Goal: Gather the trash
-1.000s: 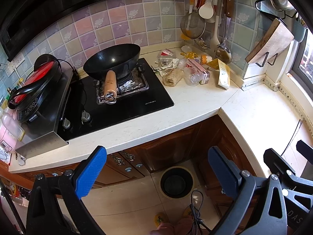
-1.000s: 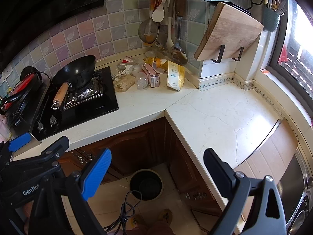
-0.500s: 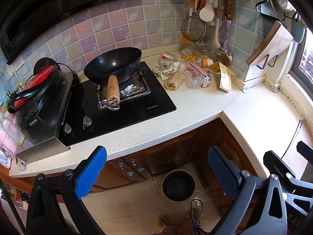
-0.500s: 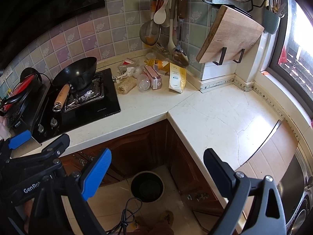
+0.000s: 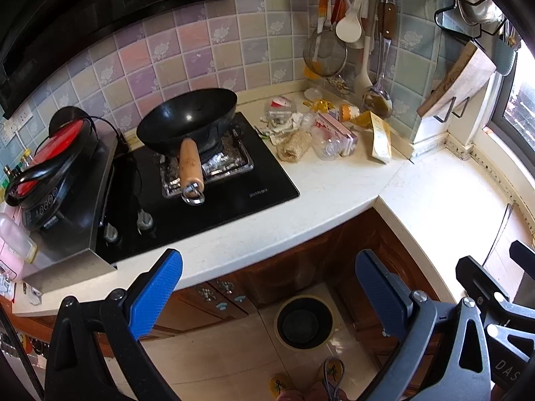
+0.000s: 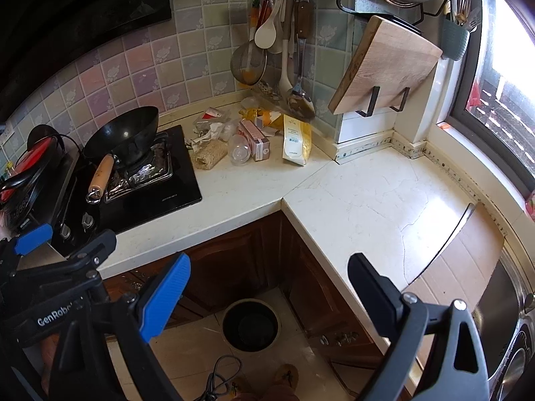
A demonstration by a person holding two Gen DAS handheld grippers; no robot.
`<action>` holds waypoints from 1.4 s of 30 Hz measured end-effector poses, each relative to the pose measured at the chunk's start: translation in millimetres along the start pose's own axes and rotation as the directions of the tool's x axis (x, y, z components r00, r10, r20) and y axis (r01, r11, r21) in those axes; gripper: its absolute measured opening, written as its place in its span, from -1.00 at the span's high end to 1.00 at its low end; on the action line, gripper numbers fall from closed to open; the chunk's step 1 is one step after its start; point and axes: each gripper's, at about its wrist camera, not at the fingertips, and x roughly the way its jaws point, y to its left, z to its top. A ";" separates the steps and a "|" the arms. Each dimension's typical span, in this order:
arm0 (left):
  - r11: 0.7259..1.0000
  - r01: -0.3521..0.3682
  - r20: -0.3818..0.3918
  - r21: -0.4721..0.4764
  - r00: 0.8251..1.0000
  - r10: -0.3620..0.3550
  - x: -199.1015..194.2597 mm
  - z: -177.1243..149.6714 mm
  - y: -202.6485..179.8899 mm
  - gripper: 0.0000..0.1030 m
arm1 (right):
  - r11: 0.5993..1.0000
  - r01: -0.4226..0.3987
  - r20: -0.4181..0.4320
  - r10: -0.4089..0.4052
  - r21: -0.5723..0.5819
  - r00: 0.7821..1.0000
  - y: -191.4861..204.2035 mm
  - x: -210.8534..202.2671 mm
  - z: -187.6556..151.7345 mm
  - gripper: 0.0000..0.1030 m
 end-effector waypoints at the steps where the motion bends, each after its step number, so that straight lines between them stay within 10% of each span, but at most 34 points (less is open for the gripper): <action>1: 1.000 0.000 0.007 0.001 1.000 0.000 -0.2 2.4 1.8 -0.99 | 1.000 0.004 0.001 -0.004 0.003 1.000 0.1 0.0 0.3 -0.87; 17: 0.997 0.079 0.040 0.025 0.996 -0.080 5.4 44.1 -3.2 -0.97 | 0.999 -0.008 0.022 0.008 0.032 1.000 -9.2 0.4 30.0 -0.86; 25: 0.972 0.227 -0.008 -0.066 0.974 -0.227 44.0 85.9 -9.3 -0.96 | 0.999 0.014 0.022 -0.015 0.035 1.000 -35.8 37.0 70.7 -0.77; 42: 0.992 0.063 -0.162 -0.107 0.984 -0.079 216.4 167.9 -67.2 -0.99 | 0.997 -0.021 -0.076 0.015 -0.075 0.997 -57.0 235.1 175.5 -0.65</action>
